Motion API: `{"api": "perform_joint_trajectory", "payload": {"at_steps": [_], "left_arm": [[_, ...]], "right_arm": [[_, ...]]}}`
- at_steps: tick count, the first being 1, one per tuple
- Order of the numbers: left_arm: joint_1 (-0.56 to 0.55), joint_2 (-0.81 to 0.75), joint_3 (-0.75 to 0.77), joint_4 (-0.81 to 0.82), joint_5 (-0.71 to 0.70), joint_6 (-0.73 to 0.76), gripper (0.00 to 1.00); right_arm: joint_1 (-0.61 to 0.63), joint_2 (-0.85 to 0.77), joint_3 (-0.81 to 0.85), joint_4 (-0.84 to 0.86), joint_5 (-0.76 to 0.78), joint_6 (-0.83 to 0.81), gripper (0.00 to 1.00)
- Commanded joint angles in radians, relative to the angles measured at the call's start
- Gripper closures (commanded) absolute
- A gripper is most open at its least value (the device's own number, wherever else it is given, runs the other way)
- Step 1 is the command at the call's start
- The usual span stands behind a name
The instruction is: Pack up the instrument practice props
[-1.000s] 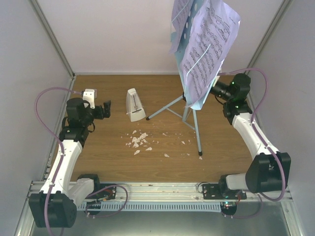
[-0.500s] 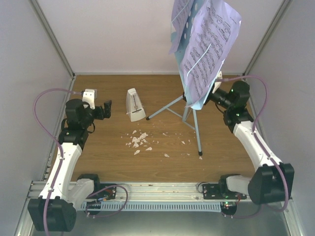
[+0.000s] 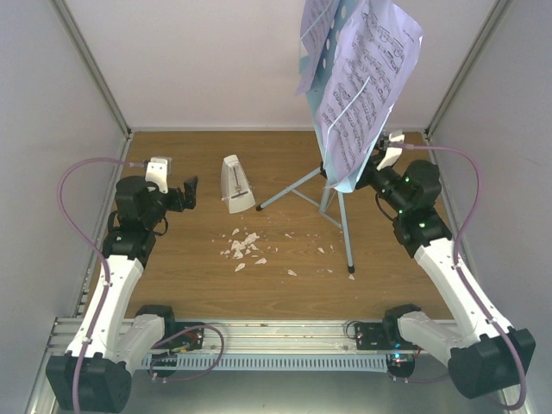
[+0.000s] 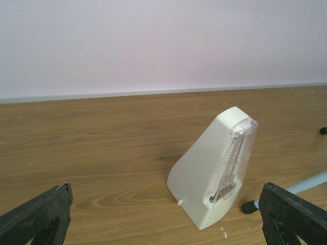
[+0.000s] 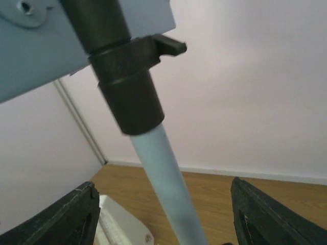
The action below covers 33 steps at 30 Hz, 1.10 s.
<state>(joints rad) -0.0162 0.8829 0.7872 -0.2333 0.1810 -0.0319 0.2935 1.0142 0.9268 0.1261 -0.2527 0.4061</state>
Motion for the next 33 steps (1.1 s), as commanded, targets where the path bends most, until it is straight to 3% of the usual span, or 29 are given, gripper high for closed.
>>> {"api": "perform_joint_trajectory", "payload": {"at_steps": [1, 7, 9, 16, 24, 26, 33], "left_arm": [[-0.004, -0.011, -0.004, 0.046, -0.013, 0.015, 0.01], [-0.004, -0.001, -0.004, 0.050, -0.009, 0.015, 0.01], [-0.004, 0.003, -0.004, 0.048, -0.011, 0.015, 0.01], [-0.005, 0.013, -0.002, 0.051, -0.006, 0.015, 0.01], [-0.005, 0.021, -0.005, 0.049, -0.008, 0.015, 0.01], [-0.005, 0.023, -0.004, 0.050, -0.007, 0.016, 0.01], [-0.009, 0.023, -0.011, 0.056, 0.006, 0.024, 0.01]], "right_arm": [[0.056, 0.056, 0.071, -0.026, 0.228, 0.017, 0.30], [0.091, 0.168, 0.113, 0.053, 0.199, -0.012, 0.29], [0.098, 0.191, 0.125, 0.065, 0.210, -0.026, 0.33], [0.122, 0.219, 0.120, 0.113, 0.306, -0.118, 0.60], [0.125, 0.198, 0.107, 0.140, 0.307, -0.194, 0.95], [0.121, 0.192, 0.102, 0.151, 0.266, -0.219, 0.99], [0.071, 0.191, 0.106, 0.184, -0.094, -0.323, 0.99]]}}
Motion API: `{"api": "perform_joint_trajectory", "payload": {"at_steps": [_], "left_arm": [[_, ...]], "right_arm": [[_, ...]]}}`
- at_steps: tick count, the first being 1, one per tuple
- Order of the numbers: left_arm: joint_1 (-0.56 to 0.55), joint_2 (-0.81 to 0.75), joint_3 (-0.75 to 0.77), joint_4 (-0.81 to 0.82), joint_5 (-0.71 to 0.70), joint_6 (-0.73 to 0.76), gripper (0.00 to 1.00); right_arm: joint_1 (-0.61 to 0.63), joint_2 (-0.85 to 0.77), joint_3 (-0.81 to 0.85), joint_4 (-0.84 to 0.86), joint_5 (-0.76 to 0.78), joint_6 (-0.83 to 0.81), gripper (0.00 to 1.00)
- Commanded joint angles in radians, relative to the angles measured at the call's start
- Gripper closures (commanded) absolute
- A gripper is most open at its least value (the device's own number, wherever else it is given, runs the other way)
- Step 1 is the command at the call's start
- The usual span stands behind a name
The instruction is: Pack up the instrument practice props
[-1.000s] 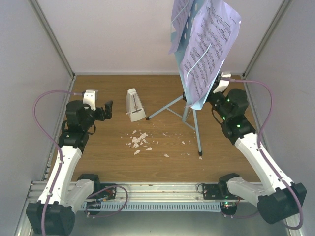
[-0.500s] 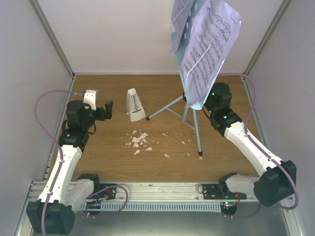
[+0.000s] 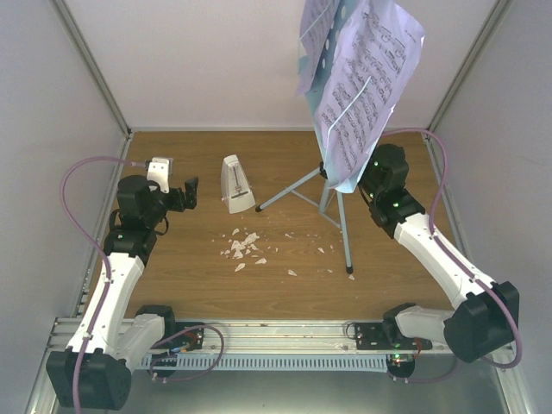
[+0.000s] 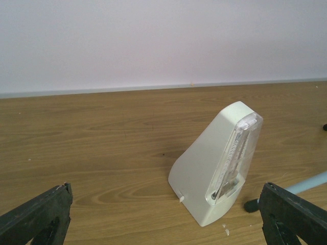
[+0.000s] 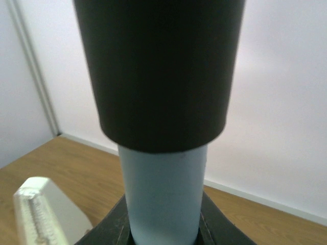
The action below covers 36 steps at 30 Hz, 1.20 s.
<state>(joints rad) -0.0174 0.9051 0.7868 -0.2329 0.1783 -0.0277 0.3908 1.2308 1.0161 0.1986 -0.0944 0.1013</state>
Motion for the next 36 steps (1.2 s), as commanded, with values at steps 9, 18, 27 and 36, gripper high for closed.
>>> {"api": "perform_joint_trajectory", "payload": {"at_steps": [9, 18, 27, 36], "left_arm": [[-0.018, 0.006, -0.018, 0.064, 0.035, 0.022, 0.01], [-0.025, 0.007, -0.023, 0.067, 0.029, 0.048, 0.01], [-0.030, 0.011, -0.023, 0.066, 0.029, 0.048, 0.01], [-0.036, 0.006, -0.024, 0.064, 0.025, 0.050, 0.01]], "right_arm": [[-0.167, 0.032, 0.093, 0.104, -0.765, -0.088, 1.00], [-0.187, 0.056, 0.094, 0.187, -1.007, -0.103, 1.00], [-0.188, 0.087, 0.077, 0.165, -1.064, -0.156, 1.00], [-0.189, 0.126, 0.070, 0.137, -1.014, -0.161, 0.92]]}}
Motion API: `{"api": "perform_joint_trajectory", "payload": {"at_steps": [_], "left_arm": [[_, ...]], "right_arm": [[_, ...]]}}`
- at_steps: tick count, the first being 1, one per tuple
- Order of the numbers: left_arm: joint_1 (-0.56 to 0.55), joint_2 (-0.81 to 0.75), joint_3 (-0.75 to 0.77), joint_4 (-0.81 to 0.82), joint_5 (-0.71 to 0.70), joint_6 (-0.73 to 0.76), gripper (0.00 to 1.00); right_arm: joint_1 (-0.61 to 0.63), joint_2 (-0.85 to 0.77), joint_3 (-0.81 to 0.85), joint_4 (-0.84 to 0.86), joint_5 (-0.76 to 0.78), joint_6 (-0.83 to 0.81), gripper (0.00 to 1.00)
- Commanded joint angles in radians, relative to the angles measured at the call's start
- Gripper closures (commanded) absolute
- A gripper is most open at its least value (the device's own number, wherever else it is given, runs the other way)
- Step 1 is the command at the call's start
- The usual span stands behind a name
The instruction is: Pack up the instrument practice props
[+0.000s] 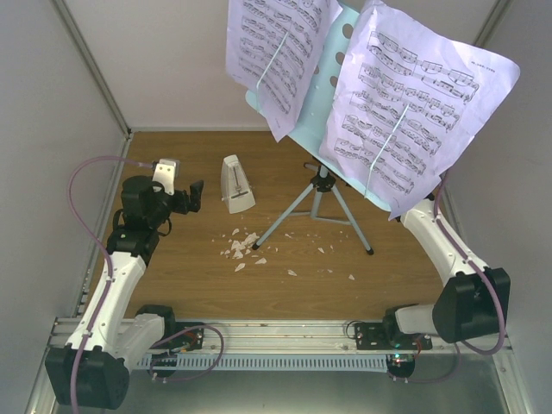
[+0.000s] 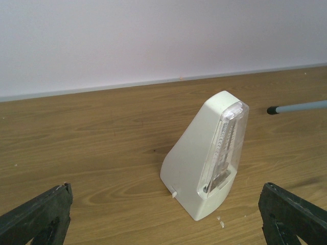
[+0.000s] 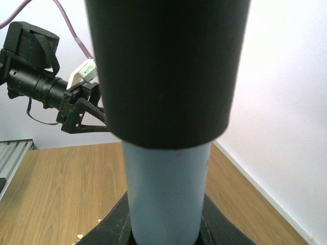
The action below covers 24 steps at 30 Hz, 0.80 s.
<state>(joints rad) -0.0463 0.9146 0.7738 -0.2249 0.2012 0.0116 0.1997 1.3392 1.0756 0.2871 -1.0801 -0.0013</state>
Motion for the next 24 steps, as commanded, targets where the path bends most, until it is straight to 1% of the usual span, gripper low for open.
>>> {"api": "perform_joint_trajectory", "payload": {"at_steps": [1, 10, 14, 16, 20, 24], "left_arm": [[-0.008, -0.003, -0.011, 0.057, 0.003, 0.010, 0.01], [-0.016, -0.010, -0.011, 0.055, 0.003, 0.011, 0.01], [-0.020, -0.014, -0.011, 0.055, 0.001, 0.010, 0.01], [-0.021, -0.016, -0.011, 0.054, 0.000, 0.012, 0.01], [-0.023, -0.017, -0.011, 0.055, 0.000, 0.012, 0.01], [-0.024, -0.020, -0.012, 0.055, -0.001, 0.012, 0.01]], "right_arm": [[0.000, 0.023, 0.008, 0.050, -0.024, -0.058, 0.92], [-0.022, 0.074, -0.015, 0.116, 0.003, -0.016, 0.87], [-0.029, 0.089, -0.014, 0.116, 0.020, -0.015, 0.86], [-0.031, 0.088, -0.018, 0.113, 0.035, -0.021, 0.84], [-0.037, 0.080, -0.032, 0.113, 0.068, -0.025, 0.77], [-0.043, 0.064, -0.052, 0.118, 0.115, -0.024, 0.59]]}}
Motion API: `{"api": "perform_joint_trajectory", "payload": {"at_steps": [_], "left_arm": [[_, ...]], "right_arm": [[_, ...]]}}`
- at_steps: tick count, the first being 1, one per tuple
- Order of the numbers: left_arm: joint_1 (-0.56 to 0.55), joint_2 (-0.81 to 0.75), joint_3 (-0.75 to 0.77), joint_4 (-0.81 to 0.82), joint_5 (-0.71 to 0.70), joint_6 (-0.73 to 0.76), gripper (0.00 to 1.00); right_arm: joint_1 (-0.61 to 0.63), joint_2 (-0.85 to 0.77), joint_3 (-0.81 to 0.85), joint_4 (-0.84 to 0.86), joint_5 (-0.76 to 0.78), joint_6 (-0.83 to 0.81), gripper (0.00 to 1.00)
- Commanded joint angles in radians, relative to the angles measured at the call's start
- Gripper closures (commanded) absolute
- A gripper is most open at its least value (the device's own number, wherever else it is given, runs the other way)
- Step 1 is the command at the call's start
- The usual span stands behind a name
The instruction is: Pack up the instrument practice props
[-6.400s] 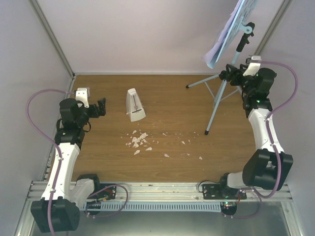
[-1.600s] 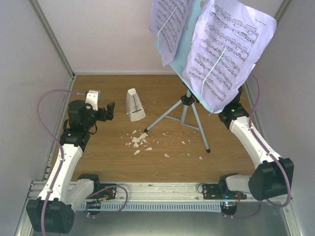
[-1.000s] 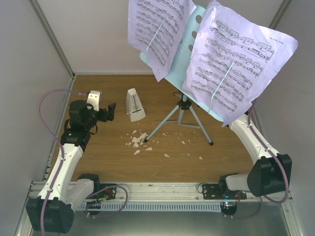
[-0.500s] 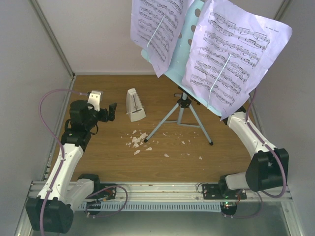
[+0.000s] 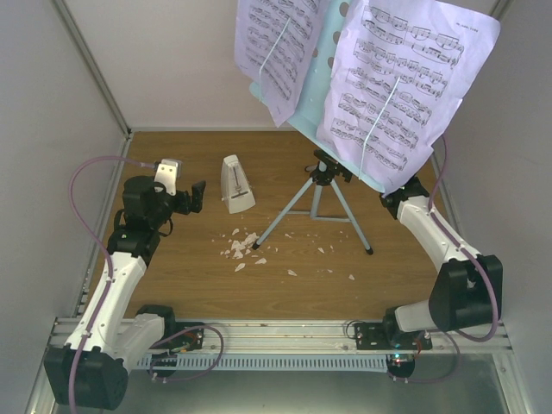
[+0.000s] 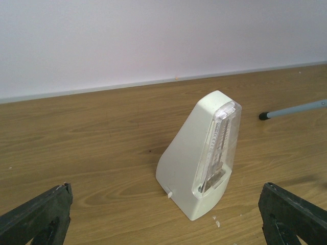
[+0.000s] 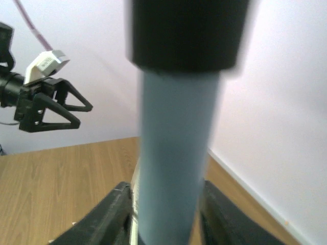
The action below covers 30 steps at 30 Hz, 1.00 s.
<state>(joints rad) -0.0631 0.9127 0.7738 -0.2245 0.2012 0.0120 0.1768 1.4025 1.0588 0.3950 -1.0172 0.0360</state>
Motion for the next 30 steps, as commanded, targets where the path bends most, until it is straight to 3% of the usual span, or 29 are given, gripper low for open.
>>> {"api": "perform_joint_trajectory", "payload": {"at_steps": [1, 9, 14, 20, 26, 30], "left_arm": [[-0.007, -0.019, -0.013, 0.054, -0.002, 0.012, 0.01], [-0.012, -0.028, -0.015, 0.052, -0.009, 0.012, 0.01], [-0.016, -0.035, -0.015, 0.052, -0.010, 0.010, 0.01], [-0.021, -0.043, -0.015, 0.053, -0.018, 0.009, 0.01], [-0.023, -0.043, -0.014, 0.053, -0.025, 0.008, 0.01], [-0.024, -0.042, -0.015, 0.053, -0.025, 0.007, 0.01]], "right_arm": [[-0.020, -0.001, -0.039, 0.010, 0.061, -0.062, 0.56], [-0.036, -0.068, -0.086, 0.007, 0.121, -0.049, 0.34], [-0.054, -0.166, -0.183, 0.019, 0.251, 0.040, 0.23], [-0.041, -0.301, -0.268, 0.016, 0.488, 0.231, 0.29], [0.143, -0.482, -0.424, 0.130, 0.851, 0.337, 0.28], [0.197, -0.490, -0.495, 0.225, 0.914, 0.346, 0.28]]}}
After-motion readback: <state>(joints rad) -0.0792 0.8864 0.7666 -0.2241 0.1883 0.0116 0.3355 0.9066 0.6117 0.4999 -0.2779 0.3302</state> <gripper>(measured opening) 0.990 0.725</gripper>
